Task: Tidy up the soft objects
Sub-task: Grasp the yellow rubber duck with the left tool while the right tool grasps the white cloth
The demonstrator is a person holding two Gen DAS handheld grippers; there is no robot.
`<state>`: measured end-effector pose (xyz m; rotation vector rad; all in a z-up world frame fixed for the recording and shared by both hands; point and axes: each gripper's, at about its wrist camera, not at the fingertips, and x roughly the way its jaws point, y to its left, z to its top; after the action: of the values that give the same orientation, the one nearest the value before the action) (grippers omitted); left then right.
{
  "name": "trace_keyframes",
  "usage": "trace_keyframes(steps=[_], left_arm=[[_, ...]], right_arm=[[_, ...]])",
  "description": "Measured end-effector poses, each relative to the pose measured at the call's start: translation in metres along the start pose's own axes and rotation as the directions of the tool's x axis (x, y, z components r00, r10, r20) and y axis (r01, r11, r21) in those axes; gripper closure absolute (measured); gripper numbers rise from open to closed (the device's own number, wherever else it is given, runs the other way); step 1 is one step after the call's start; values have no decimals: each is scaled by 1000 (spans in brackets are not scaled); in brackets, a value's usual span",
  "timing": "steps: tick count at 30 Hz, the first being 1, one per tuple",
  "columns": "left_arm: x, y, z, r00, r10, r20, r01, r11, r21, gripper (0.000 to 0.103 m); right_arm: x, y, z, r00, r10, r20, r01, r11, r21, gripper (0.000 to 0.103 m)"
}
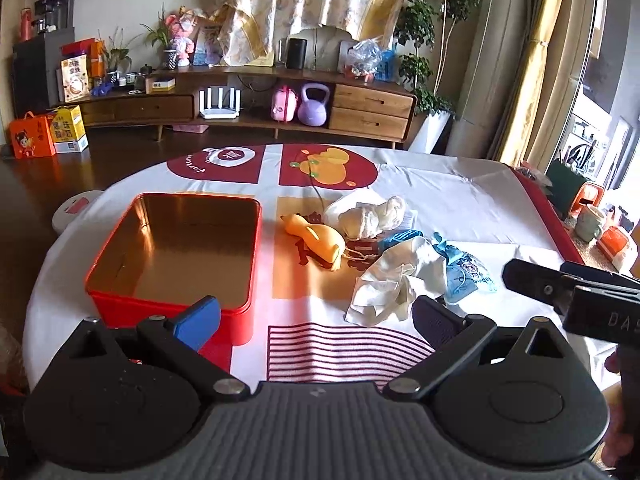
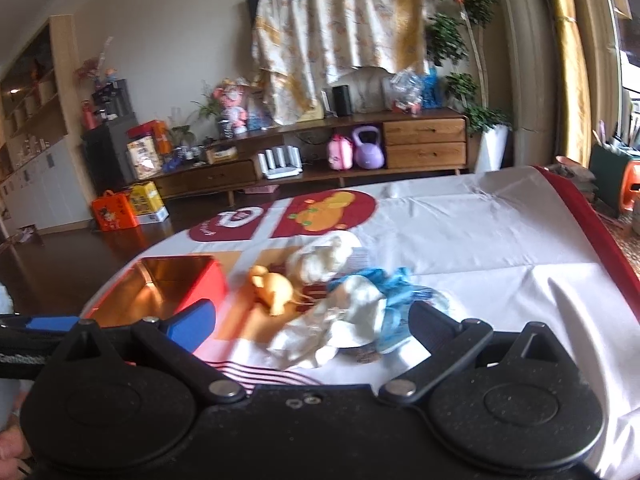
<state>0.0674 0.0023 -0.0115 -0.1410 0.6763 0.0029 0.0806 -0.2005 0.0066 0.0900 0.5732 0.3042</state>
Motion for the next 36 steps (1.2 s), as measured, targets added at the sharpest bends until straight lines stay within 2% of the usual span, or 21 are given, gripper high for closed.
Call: trace_keyframes(steps=[5,11,18,21,25,33,36], left_arm=[[26,-4,11,1000,4,-13,-4,1000,21,0],[60,-13,23,1000,2,-31,-1,999,54,0],[100,-17,38,998,29,-62,-24,997,71,0],[115,-16,44,997,37,-73,-33,998,62,0],[137,-19,53,996,47,-75,-42,997,67,0],[187,-31,63,991,59,-118,-48,994,100,0],[203,-32,61,988,79,-134,-63,991,120,0]], right_arm=[[17,-30,4,999,-40,-19,39,999,-17,1],[39,-55,4,997,-60,-54,56,996,-73,1],[67,-78,8,993,-70,-99,60,993,-101,6],[77,-81,10,992,-57,-117,44,993,-111,9],[87,-72,11,991,-1,-133,-19,988,-153,11],[123,-44,12,982,73,-176,-122,950,-286,19],[139,-38,13,980,75,-185,-134,935,-328,23]])
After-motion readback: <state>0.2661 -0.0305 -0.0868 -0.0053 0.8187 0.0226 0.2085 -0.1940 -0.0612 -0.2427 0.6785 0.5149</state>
